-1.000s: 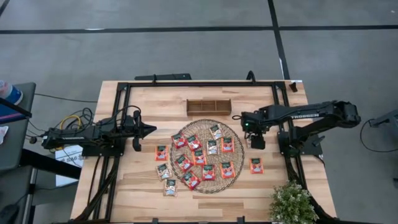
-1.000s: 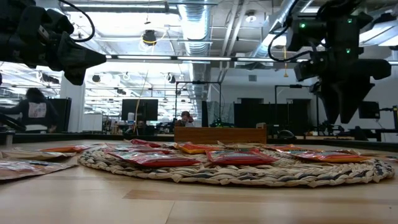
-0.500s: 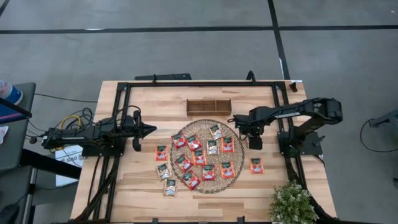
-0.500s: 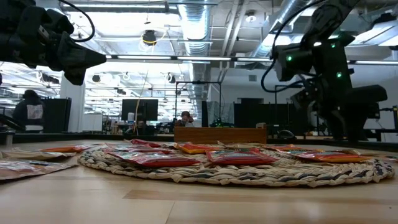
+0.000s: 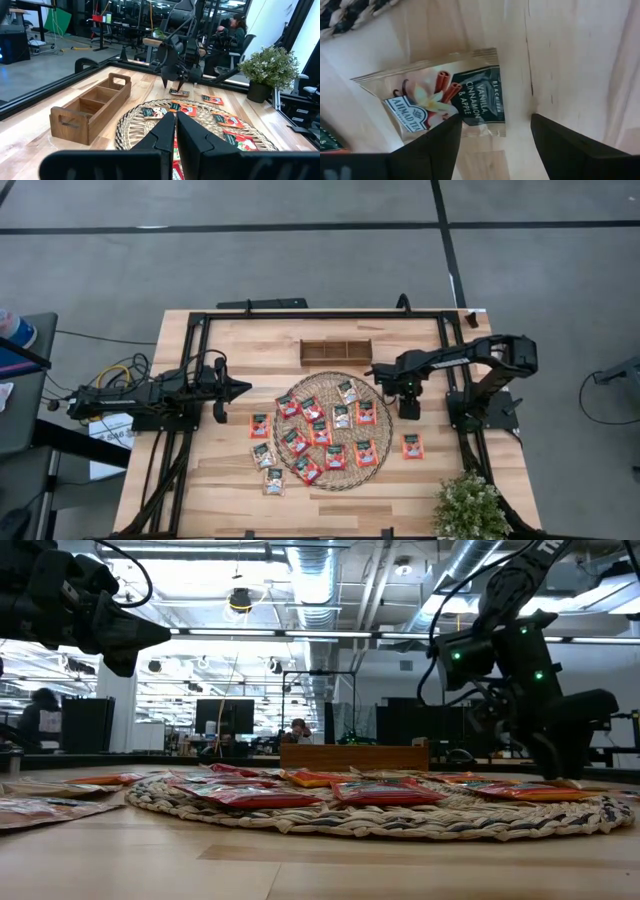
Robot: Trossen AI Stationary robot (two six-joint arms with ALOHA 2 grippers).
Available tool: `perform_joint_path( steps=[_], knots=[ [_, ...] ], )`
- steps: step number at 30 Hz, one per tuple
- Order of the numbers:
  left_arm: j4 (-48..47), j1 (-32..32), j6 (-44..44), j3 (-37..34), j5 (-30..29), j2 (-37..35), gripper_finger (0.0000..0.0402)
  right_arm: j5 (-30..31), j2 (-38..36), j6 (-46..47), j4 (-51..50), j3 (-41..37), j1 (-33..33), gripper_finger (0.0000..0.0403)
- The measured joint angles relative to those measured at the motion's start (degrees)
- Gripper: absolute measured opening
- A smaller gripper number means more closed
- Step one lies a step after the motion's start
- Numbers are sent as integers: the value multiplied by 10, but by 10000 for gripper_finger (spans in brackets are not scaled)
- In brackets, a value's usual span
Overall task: Pick & Place Tea
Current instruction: Put the brown tea bag into the right slot of the wooden organizer
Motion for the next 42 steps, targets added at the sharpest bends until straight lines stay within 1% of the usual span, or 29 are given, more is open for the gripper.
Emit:
perform_joint_path(
  steps=[6, 10, 13, 17, 27, 34, 36, 42],
  knots=[
    [0, 0, -12, 0, 0, 0, 8, -3, 9, 1, 43, 4, 0, 233],
    [0, 0, -23, 0, 0, 0, 8, -3, 8, 1, 46, 4, 0, 230],
    [0, 0, -22, 0, 0, 0, 8, -3, 9, 1, 46, 4, -5, 220],
    [0, 0, -20, 0, 0, 0, 8, -1, 10, 1, 47, 3, -6, 190],
    [0, 0, -22, 0, 0, 0, 8, -1, 11, 1, 48, 4, -25, 76],
    [0, 0, -22, 0, 0, 0, 8, -3, 11, 1, 39, 4, -42, 14],
    [0, 0, -22, 0, 0, 0, 8, -3, 11, 5, 37, 4, -42, 5],
    [0, 0, -23, 0, 0, 0, 9, 2, 16, 6, -17, 29, -42, 2]
  ],
)
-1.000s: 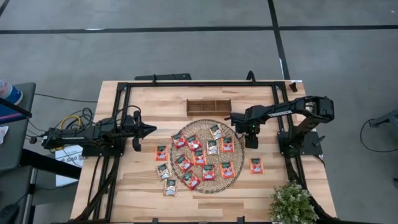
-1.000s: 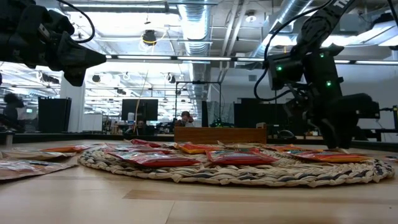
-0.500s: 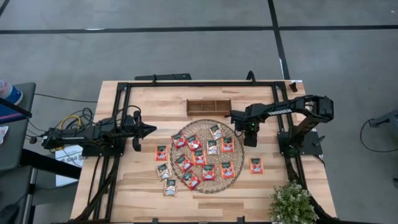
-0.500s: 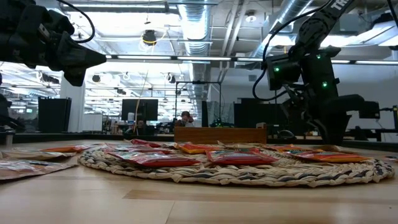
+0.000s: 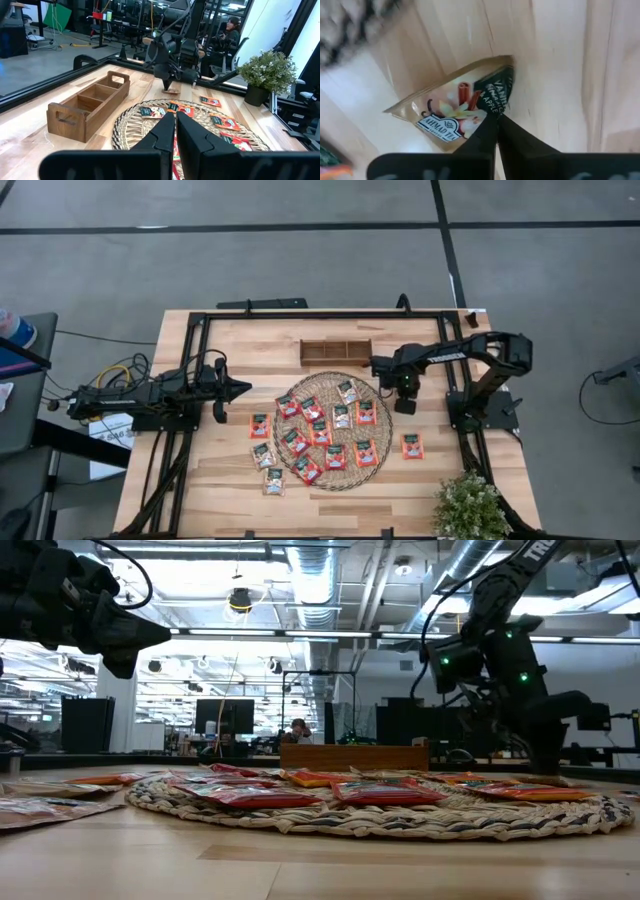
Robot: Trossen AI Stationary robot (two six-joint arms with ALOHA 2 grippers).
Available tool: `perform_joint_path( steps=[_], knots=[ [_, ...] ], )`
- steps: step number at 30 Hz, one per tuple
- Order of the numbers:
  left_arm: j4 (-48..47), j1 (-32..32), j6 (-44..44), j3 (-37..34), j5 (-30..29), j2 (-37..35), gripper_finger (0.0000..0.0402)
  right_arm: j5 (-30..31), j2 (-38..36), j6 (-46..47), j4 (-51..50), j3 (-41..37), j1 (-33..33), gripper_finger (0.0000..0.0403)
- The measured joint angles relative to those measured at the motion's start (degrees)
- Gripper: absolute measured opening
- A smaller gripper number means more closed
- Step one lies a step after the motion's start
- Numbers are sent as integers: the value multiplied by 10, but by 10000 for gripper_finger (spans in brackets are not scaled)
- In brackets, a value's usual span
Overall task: Pick & Place Tea
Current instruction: Put the brown tea bag into the right slot of the wooden organizer
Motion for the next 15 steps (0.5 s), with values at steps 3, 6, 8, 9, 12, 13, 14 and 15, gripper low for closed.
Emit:
perform_joint_path(
  steps=[3, 6, 8, 9, 12, 13, 14, 15],
  knots=[
    [0, 0, 0, 0, 0, 0, 9, 5, -8, 0, -15, 22, 0, 1],
    [0, 0, 0, 0, 0, 0, 9, 26, -22, 1, -35, 37, 5, 1],
    [0, 0, 0, 0, 0, 0, 9, 41, -39, 6, -39, 51, 9, 1],
    [0, 0, 0, 0, 0, 0, 9, 51, -48, 10, -49, 58, 10, 0],
    [0, 0, 0, 0, 0, 0, 9, 90, -78, 31, -66, 84, 18, 0],
    [0, 0, 0, 0, 0, 0, 9, 105, -90, 39, -69, 94, 22, 0],
    [0, 0, 0, 0, 0, 0, 9, 123, -103, 48, -74, 102, 25, 0],
    [0, 0, 0, 0, 0, 0, 9, 141, -114, 58, -78, 111, 30, 0]
  ],
)
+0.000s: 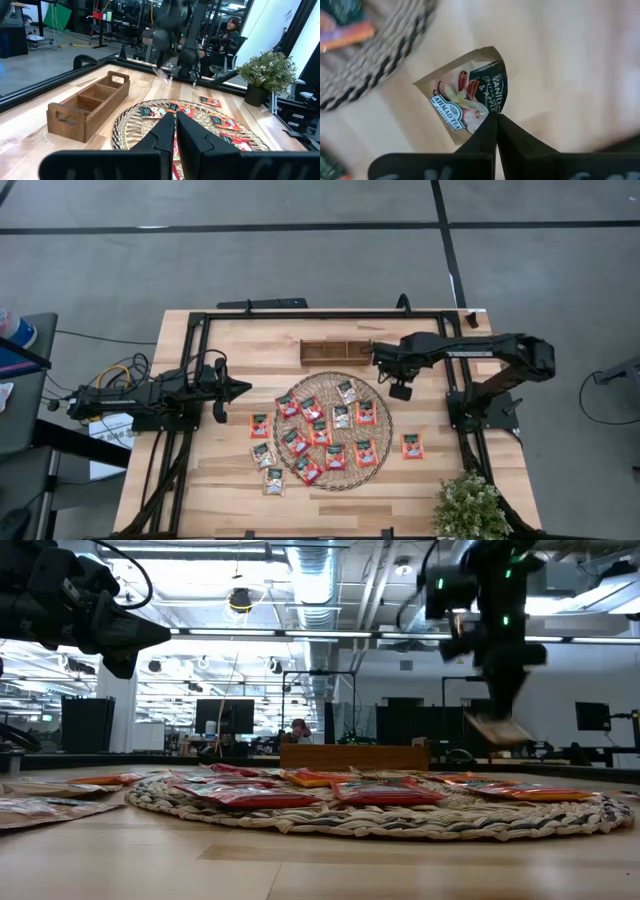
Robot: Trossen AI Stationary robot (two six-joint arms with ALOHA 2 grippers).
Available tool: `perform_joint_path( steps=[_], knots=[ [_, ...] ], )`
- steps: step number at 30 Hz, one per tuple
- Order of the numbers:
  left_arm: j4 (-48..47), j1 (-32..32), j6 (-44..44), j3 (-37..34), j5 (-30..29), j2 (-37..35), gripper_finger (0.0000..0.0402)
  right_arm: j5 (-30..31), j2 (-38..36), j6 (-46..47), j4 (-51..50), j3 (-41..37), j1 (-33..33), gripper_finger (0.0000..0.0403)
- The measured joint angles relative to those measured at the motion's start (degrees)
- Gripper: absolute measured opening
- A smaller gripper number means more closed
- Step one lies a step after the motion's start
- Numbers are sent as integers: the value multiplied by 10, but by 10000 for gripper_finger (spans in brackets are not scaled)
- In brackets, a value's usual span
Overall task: Pick & Place Tea
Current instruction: Put the brown tea bag into the right slot of the wooden organizer
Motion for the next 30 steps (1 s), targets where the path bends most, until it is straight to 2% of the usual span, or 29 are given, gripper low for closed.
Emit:
perform_joint_path(
  steps=[10, 17, 20, 30],
  knots=[
    [0, 0, 0, 0, 0, 0, 8, 192, -71, 73, 8, 95, 63, 0],
    [0, 0, 0, 0, 0, 0, 8, 342, -68, 94, 45, 122, 135, 0],
    [0, 0, 0, 0, 0, 0, 8, 388, -54, 94, 52, 123, 159, 0],
    [0, 0, -2, 0, 0, 0, 8, 401, -10, 94, 58, 123, 168, 0]
  ],
)
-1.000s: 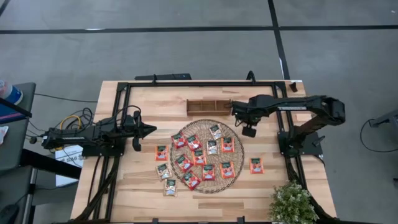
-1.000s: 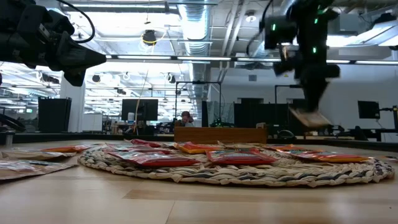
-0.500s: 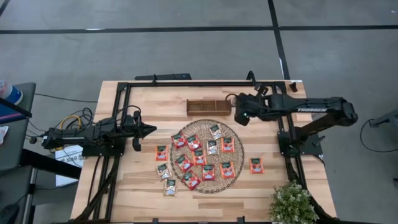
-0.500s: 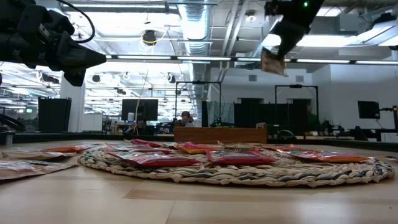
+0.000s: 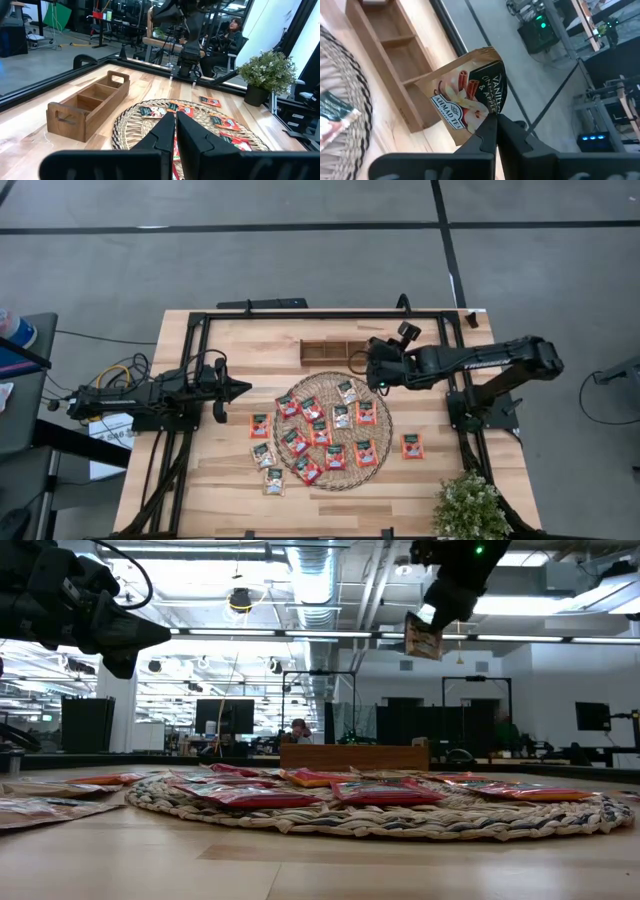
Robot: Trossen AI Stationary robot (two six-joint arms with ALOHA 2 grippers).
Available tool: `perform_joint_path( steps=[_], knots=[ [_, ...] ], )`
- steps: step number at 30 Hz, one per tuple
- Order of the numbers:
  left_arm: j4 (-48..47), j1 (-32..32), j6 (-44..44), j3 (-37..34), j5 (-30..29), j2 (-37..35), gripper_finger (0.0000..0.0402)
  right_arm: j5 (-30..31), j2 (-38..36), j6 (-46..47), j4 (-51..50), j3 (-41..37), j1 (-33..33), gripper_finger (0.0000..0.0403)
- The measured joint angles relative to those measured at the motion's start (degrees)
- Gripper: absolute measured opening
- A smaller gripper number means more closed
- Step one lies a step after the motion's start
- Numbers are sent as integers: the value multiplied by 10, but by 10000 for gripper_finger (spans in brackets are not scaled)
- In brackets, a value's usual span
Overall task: Pick & Place Tea
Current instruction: Put the brown tea bag into the right slot of the wooden organizer
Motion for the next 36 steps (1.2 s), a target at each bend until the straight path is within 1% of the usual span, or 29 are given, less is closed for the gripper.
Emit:
perform_joint_path(
  steps=[5, 12, 14, 16, 18, 20, 24, 32, 36],
  knots=[
    [0, 0, 0, 0, 0, 0, 8, 0, 27, -12, 56, 0, -29, 0],
    [0, 0, 0, 0, 0, 0, 8, -6, 86, -103, 145, 0, -105, 0],
    [0, 0, 0, 0, 0, 0, 8, -27, 99, -124, 171, 0, -125, 0],
    [0, 0, 1, 0, 0, 0, 8, -65, 112, -125, 185, 0, -145, 0],
    [0, 0, 1, 0, 0, 0, 8, -79, 125, -125, 187, 0, -158, 0],
    [0, 0, 2, 0, 0, 0, 8, -81, 131, -122, 190, 0, -165, 0],
    [0, 0, 2, 0, 0, 0, 8, -109, 148, -114, 197, 0, -172, 0],
    [0, 0, 2, 0, 0, 0, 9, -106, 197, -105, 212, 0, -168, 0],
    [0, 0, 2, 0, 0, 0, 9, -93, 216, -105, 205, 0, -163, 0]
  ],
)
